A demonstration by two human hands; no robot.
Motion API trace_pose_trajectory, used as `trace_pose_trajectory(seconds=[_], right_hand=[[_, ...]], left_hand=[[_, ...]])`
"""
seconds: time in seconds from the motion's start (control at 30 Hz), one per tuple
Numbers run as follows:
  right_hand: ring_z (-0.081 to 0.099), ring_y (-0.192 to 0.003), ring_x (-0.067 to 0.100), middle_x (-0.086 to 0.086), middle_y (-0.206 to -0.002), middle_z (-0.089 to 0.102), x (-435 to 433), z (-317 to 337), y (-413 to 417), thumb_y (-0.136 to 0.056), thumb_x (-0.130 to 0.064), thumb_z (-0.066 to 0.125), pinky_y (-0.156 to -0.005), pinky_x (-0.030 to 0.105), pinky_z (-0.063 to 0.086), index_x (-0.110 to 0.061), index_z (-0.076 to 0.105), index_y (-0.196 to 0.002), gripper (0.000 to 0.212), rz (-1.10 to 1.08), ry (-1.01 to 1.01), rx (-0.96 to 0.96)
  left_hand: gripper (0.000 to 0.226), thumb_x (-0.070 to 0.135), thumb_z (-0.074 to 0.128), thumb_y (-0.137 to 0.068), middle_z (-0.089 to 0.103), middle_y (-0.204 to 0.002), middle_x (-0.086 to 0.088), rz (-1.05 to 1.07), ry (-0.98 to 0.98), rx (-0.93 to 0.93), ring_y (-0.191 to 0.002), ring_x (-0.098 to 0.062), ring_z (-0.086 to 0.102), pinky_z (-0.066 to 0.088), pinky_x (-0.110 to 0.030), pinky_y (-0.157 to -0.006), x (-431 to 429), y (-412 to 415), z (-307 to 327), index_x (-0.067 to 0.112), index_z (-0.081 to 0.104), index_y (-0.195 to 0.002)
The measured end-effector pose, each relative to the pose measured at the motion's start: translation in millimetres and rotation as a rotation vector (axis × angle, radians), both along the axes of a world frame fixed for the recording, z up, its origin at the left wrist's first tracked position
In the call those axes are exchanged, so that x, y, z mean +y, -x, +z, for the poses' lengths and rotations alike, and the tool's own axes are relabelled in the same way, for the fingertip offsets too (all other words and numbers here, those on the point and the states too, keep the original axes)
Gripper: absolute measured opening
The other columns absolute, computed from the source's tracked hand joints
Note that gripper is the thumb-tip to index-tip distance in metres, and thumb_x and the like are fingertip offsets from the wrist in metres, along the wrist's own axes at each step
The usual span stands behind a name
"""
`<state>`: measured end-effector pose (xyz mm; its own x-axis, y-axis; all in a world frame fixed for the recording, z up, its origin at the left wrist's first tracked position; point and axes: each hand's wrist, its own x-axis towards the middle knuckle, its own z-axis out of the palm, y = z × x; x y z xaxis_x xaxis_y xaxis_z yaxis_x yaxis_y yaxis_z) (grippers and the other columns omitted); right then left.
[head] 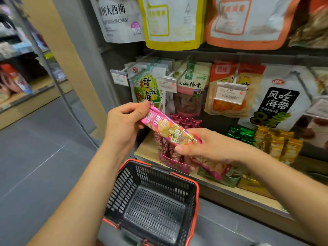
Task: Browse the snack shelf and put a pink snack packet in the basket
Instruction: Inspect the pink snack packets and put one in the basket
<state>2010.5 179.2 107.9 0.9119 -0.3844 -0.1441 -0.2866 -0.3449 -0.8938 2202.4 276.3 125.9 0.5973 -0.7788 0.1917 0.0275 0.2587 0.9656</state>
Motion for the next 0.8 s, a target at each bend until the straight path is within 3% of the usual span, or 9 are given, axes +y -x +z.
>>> trace_pose_trajectory(seconds=[0.13, 0.27, 0.33, 0.4, 0.53, 0.67, 0.8], right_hand=[[0.062, -0.074, 0.011, 0.002, -0.086, 0.069, 8, 23, 27, -0.079, -0.052, 0.067, -0.075, 0.035, 0.053, -0.019, 0.061, -0.108, 0.044, -0.049, 0.097, 0.009], [0.060, -0.075, 0.000, -0.007, -0.099, 0.066, 26, 19, 34, -0.088, -0.045, 0.064, -0.070, 0.020, 0.050, -0.026, 0.053, -0.118, 0.038, -0.130, 0.235, -0.009], [0.062, -0.084, 0.004, -0.008, -0.108, 0.064, 28, 15, 32, -0.091, -0.048, 0.058, -0.072, 0.022, 0.052, -0.033, 0.044, -0.128, 0.042, -0.106, 0.279, 0.070], [0.063, -0.079, 0.011, -0.003, -0.106, 0.064, 28, 9, 26, -0.095, -0.045, 0.052, -0.064, 0.023, 0.051, -0.034, 0.038, -0.129, 0.039, -0.100, 0.271, 0.099], [0.061, -0.085, 0.015, -0.007, -0.108, 0.063, 33, -9, 17, -0.094, -0.049, 0.050, -0.076, 0.039, 0.051, -0.040, 0.035, -0.126, 0.036, -0.210, 0.498, -0.020], [0.055, -0.092, 0.011, -0.012, -0.107, 0.059, 35, -20, 14, -0.097, -0.057, 0.035, -0.079, 0.039, 0.048, -0.042, 0.035, -0.131, 0.038, -0.247, 0.542, -0.152], [0.055, -0.095, 0.011, -0.007, -0.109, 0.061, 42, -27, 6, -0.103, -0.044, 0.028, -0.083, 0.038, 0.046, -0.035, 0.041, -0.137, 0.037, -0.306, 0.467, -0.233]], left_hand=[[0.018, 0.029, 0.071, -0.070, 0.065, -0.059, 0.002, -0.051, 0.068, 0.231, -0.055, -0.006, 0.060, 0.048, -0.018, -0.050, 2, 23, 18, 0.014, 0.074, -0.061], [0.020, 0.028, 0.069, -0.077, 0.067, -0.062, 0.000, 0.041, 0.053, 0.188, -0.057, -0.006, 0.061, 0.050, -0.019, -0.053, 0, 29, 12, 0.014, 0.073, -0.063], [0.027, 0.022, 0.065, -0.087, 0.068, -0.063, 0.000, 0.067, 0.032, 0.165, -0.059, -0.006, 0.062, 0.051, -0.019, -0.057, -3, 26, 3, 0.014, 0.074, -0.063], [0.030, 0.025, 0.060, -0.093, 0.069, -0.069, -0.001, 0.064, -0.005, 0.144, -0.065, -0.007, 0.063, 0.053, -0.021, -0.060, -6, 21, -5, 0.017, 0.075, -0.067], [0.032, 0.046, 0.053, -0.095, 0.074, -0.084, 0.000, -0.004, -0.169, 0.113, -0.077, -0.013, 0.071, 0.055, -0.023, -0.063, -12, 16, -11, 0.023, 0.073, -0.085], [0.012, 0.029, 0.065, -0.090, 0.075, -0.095, -0.006, -0.068, -0.221, 0.152, -0.081, -0.015, 0.072, 0.056, -0.023, -0.067, -13, 13, -11, 0.020, 0.072, -0.094], [0.008, 0.027, 0.066, -0.088, 0.071, -0.080, 0.001, -0.024, -0.202, 0.230, -0.072, -0.010, 0.066, 0.057, -0.024, -0.070, -14, 16, -17, 0.020, 0.069, -0.092]])
